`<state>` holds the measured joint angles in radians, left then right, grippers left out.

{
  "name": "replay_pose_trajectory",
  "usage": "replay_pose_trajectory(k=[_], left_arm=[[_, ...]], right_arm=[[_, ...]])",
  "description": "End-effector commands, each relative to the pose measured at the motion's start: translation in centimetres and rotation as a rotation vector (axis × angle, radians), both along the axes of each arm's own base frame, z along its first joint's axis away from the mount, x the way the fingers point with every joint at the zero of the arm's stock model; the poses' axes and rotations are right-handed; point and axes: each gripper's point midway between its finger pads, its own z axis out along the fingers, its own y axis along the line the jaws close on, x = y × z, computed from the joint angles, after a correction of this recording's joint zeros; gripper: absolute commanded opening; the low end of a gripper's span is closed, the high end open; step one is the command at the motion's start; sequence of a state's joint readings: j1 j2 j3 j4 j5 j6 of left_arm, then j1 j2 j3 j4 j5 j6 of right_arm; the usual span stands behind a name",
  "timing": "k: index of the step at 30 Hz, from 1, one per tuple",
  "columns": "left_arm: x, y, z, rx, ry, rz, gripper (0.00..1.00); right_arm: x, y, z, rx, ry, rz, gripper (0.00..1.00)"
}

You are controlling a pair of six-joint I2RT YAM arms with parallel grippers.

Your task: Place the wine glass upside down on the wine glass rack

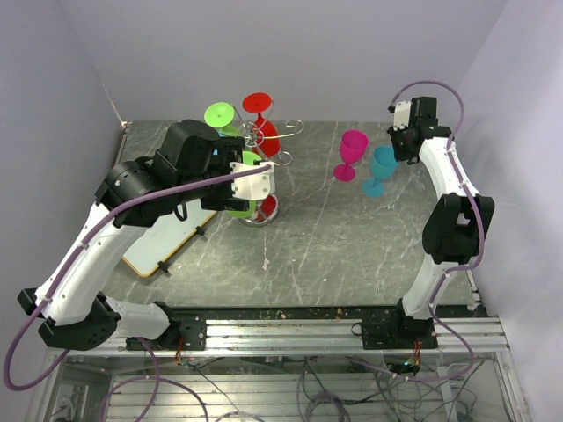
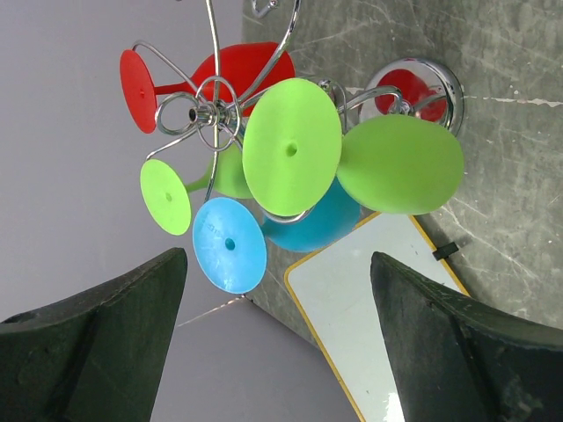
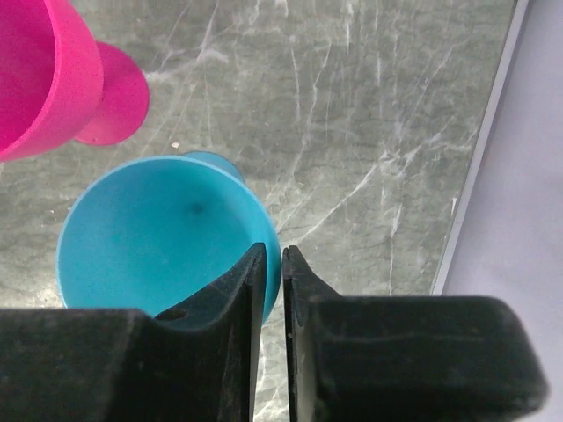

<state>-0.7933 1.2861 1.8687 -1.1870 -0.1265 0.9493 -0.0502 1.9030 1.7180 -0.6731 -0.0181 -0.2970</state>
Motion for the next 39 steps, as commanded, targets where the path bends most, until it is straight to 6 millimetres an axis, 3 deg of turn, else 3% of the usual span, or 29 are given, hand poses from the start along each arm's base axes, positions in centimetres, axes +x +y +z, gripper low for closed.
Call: replay_pose_trajectory(k=[1,6,13,21,25,29,36,39], left_arm=[[0.3,0.1,0.0,-0.013,0.001,0.023,0.95],[0.9,0.4,0.2,-0.029,-0.007,0.051,0.95],[1.7,0.6,1.4,-0.116,-0.014,0.099,0.97],[2.5,0.7,4.9,-0.393,-0.003,0.206,0.99],[2.7,0.3,6.9,-0.562,0.033,0.221,0.99],[3.1,-0.3,8.1,-0.754,0.132,0.227,0.99],[3.8,-1.1,11.3,-1.025,0.250,0.230,0.99],[4.1,-1.6,11.9,-1.080,0.290,0.216,0.97]], right_arm=[[0.8,0.2,0.7,-0.003,-0.010,0.011,0.11],[0.5,0.3,1.9,-0.002,-0.025,0.023,0.00],[-1.4,0.2,5.0,-0.021,-0.082,0.027,0.00],[-5.5,0.6,10.7,-0.019,-0.177,0.039,0.00],[-7.9,1.6,14.4,0.005,-0.257,0.086,0.00],[-10.1,3.9,19.5,0.069,-0.405,0.177,0.00],[-12.0,7.9,29.1,0.196,-0.670,0.347,0.00],[-12.3,9.8,32.2,0.267,-0.748,0.416,0.00]])
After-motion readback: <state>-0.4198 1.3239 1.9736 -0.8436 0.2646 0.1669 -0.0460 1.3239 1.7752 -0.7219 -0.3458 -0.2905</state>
